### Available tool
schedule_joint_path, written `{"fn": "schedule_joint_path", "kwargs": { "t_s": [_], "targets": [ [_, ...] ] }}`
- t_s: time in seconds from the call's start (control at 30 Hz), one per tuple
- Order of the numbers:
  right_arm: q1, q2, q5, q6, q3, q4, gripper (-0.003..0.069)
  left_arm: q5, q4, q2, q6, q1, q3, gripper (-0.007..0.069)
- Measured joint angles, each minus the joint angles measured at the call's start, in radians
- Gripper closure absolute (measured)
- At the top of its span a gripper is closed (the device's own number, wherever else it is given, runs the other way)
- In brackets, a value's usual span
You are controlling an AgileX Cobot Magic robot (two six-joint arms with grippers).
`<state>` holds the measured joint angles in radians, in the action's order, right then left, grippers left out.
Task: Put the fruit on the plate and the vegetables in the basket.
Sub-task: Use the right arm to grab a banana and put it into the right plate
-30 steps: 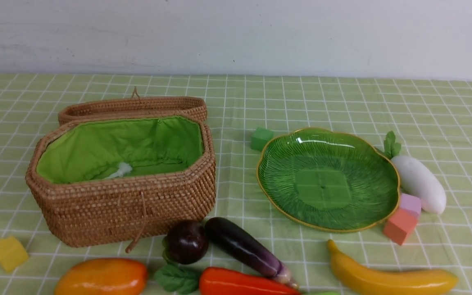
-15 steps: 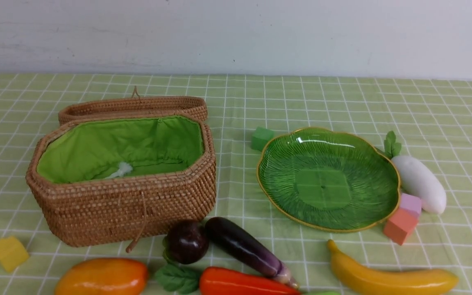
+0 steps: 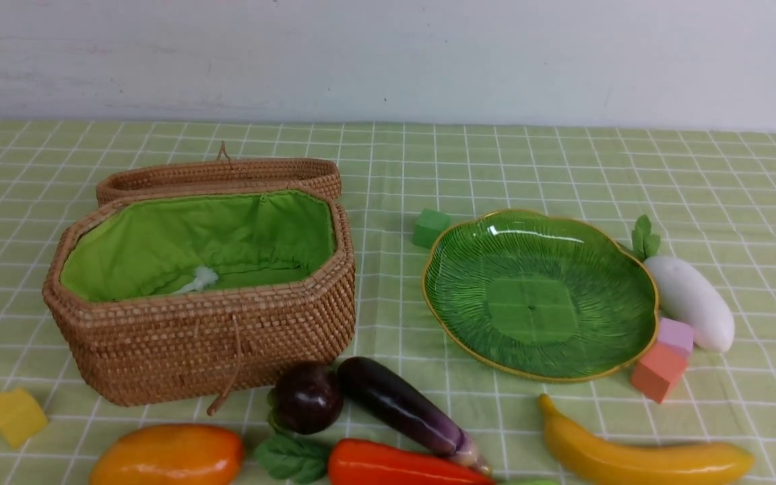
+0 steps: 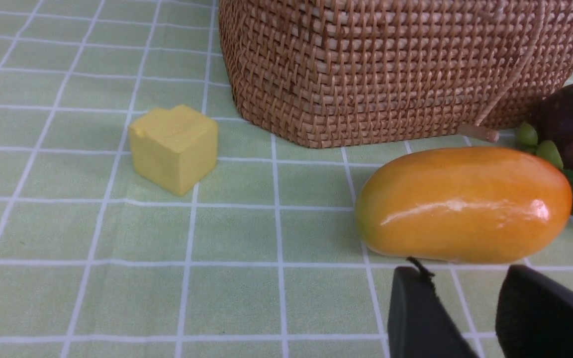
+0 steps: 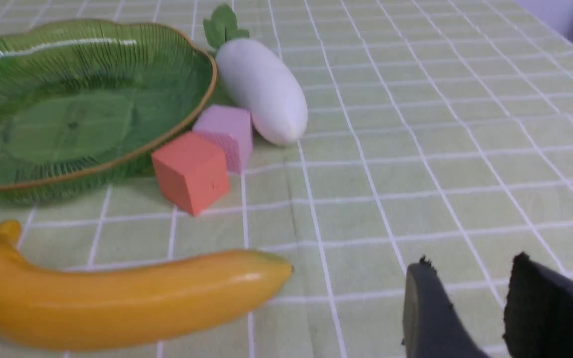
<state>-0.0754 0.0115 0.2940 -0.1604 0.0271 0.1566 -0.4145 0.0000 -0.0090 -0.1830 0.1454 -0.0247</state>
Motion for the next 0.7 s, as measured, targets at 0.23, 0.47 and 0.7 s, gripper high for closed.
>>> {"fn": "schedule_joint_path", "kwargs": {
  "t_s": [0.23,0.47,0.7],
  "targets": [
    [0.000,0.000,-0.430,-0.040,0.001,0.000,0.0417,0.000,0.000,0.000,0.000,0.000,0.000,0.0386],
    [0.000,0.000,-0.916,-0.182,0.000,0.006,0.0417,0.000,0.000,0.000,0.000,0.000,0.000,0.0386],
    [0.000,-0.049,-0.777,-0.398,-0.322,0.003,0.0417,0.000,0.000,0.000,0.000,0.000,0.000,0.0386]
  ]
}}
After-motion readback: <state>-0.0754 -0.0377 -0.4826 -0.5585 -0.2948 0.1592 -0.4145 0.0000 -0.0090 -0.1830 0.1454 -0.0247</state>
